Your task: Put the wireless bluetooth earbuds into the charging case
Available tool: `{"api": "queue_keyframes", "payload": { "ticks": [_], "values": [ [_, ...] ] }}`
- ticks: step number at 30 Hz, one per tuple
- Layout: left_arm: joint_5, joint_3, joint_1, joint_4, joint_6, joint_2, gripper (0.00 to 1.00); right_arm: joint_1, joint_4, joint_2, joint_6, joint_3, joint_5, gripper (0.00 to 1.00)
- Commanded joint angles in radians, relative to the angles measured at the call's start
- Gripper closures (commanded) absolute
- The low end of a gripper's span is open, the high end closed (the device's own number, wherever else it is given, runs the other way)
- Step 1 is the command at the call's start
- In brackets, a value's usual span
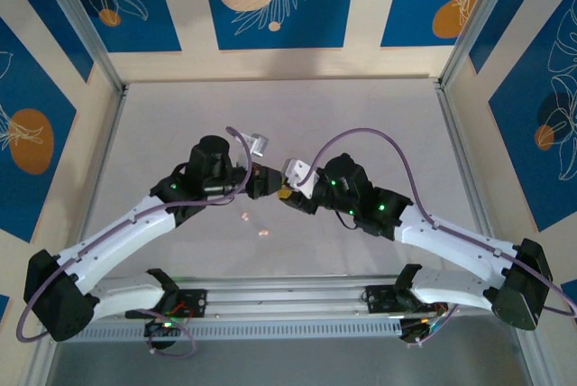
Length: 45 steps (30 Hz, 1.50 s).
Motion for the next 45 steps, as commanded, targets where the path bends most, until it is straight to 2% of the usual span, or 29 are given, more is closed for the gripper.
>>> {"api": "queue_keyframes", "payload": {
  "ticks": [1,3,7,11,14,17,23,27,36,40,42,45],
  "values": [
    [-0.128,-0.047,-0.001,0.07,-0.151,-0.064,0.87,-0.002,0.129,-0.07,0.021,-0.044,0.05,0.44],
    [-0.137,-0.091,0.001,0.159,-0.237,-0.085,0.88,-0.025,0.253,-0.11,0.045,-0.127,0.025,0.36],
    [-0.121,-0.153,0.002,0.327,-0.392,-0.097,0.88,-0.093,0.387,-0.144,0.042,-0.239,-0.125,0.37],
    [-0.085,-0.154,0.001,0.379,-0.432,-0.091,0.88,-0.172,0.432,-0.146,0.139,-0.245,-0.288,0.38],
    [-0.086,-0.15,0.001,0.377,-0.434,-0.091,0.88,-0.194,0.52,-0.138,0.167,-0.26,-0.341,0.37],
    [-0.08,-0.153,0.001,0.394,-0.443,-0.084,0.88,-0.207,0.519,-0.117,0.172,-0.236,-0.405,0.37],
    [-0.055,-0.156,0.001,0.446,-0.462,-0.074,0.87,-0.215,0.544,-0.071,0.192,-0.223,-0.397,0.38],
    [-0.051,-0.156,0.002,0.452,-0.462,-0.072,0.86,-0.232,0.576,-0.063,0.225,-0.217,-0.429,0.47],
    [-0.045,-0.156,0.001,0.462,-0.466,-0.062,0.86,-0.247,0.61,-0.053,0.241,-0.206,-0.439,0.42],
    [-0.038,-0.154,0.001,0.467,-0.467,-0.061,0.86,-0.247,0.65,-0.038,0.259,-0.209,-0.442,0.46],
    [-0.035,-0.153,0.001,0.467,-0.466,-0.061,0.86,-0.246,0.661,-0.034,0.262,-0.207,-0.447,0.51],
    [-0.034,-0.154,0.002,0.467,-0.464,-0.065,0.86,-0.246,0.628,-0.032,0.255,-0.196,-0.453,0.54]
  ]
}}
